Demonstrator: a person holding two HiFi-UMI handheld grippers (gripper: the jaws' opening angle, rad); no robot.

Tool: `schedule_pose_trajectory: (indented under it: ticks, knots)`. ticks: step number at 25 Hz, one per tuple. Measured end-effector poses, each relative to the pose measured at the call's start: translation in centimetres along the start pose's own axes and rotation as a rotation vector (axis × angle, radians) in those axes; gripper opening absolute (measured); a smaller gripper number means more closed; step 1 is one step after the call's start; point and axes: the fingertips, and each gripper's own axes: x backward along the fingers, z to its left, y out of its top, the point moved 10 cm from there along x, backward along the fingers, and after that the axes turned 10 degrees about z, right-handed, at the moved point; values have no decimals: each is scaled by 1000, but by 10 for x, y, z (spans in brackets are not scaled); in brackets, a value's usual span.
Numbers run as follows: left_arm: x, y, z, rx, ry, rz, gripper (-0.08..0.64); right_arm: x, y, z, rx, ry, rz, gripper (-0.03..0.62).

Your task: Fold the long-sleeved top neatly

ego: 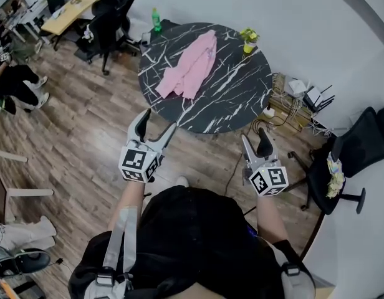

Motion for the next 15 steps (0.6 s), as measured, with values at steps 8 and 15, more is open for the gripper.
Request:
schedule_pose_trajectory:
  ticks: [8, 15]
  knots:
    - [-33, 5, 55, -3, -27, 6, 367, -68, 10, 23, 17, 49, 28, 291]
    - [-52, -6, 75, 39, -4, 40, 367, -113, 12, 13, 15, 89, 73, 279]
